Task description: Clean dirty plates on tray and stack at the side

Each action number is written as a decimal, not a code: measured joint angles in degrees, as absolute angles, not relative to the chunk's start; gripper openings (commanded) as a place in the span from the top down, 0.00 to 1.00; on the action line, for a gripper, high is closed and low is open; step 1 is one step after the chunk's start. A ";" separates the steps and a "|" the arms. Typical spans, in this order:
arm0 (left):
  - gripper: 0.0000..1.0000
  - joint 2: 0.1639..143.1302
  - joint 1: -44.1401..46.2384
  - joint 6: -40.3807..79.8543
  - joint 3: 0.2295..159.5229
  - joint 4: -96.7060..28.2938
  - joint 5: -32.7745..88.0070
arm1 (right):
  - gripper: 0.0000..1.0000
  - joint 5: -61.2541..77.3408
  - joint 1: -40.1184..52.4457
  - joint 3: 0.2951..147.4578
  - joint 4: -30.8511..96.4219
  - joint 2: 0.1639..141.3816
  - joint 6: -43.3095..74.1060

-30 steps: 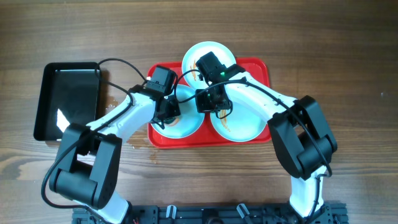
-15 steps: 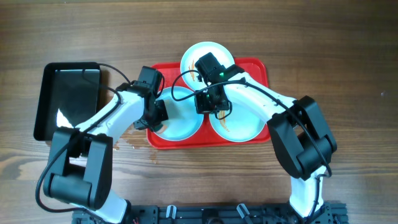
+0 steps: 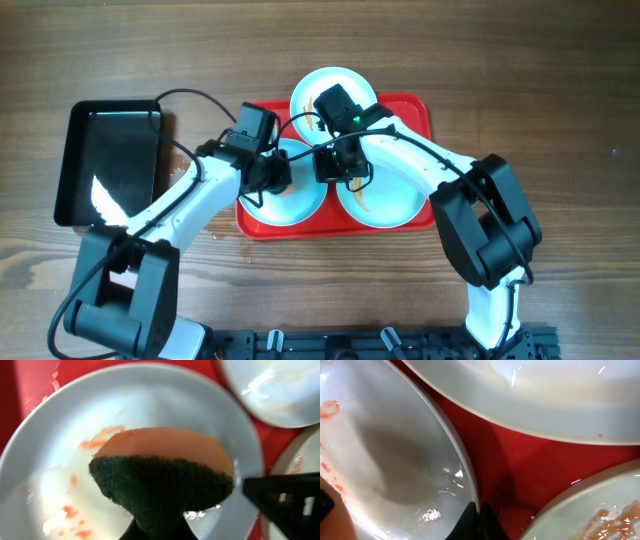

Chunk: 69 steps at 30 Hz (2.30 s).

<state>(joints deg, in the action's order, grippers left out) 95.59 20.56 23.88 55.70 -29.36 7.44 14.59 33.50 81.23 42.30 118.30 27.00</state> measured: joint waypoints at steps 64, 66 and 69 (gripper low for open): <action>0.96 96.25 14.57 24.27 55.66 -29.71 14.96 | 0.96 15.03 33.43 81.10 41.74 118.32 27.00; 0.96 97.01 14.98 24.25 55.66 -28.08 14.98 | 0.96 15.00 33.43 81.08 41.67 118.32 27.00; 0.96 98.72 15.27 24.32 55.66 -26.24 15.14 | 0.96 15.03 33.43 81.08 41.67 118.30 27.00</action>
